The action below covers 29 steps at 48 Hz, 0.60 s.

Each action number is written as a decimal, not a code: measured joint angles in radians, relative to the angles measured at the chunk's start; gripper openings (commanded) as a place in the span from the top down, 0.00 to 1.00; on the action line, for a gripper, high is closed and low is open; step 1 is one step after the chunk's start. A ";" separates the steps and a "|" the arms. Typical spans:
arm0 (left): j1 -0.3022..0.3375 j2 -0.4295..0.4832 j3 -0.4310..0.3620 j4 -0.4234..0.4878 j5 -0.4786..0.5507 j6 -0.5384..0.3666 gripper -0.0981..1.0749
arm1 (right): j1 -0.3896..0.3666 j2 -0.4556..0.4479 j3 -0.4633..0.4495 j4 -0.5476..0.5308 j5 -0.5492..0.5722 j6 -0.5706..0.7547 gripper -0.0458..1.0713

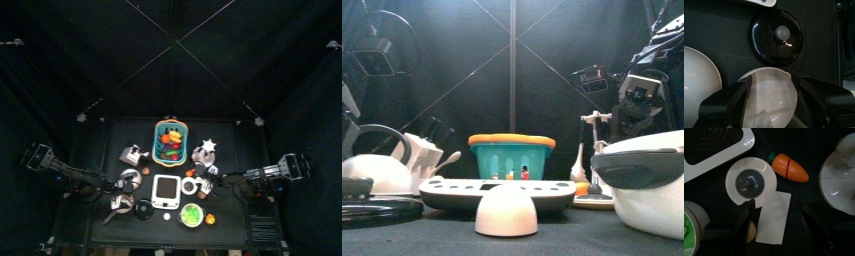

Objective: Put egg top into pan

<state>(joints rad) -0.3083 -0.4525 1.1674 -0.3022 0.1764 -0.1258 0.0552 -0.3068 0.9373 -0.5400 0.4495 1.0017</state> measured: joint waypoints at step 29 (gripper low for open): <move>0.086 -0.179 0.018 0.041 0.057 0.002 0.10 | 0.000 -0.002 -0.017 -0.003 0.000 -0.002 0.12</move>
<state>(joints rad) -0.2224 -0.6320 1.1858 -0.2608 0.2332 -0.1243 0.0552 -0.3083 0.9204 -0.5430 0.4495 1.0002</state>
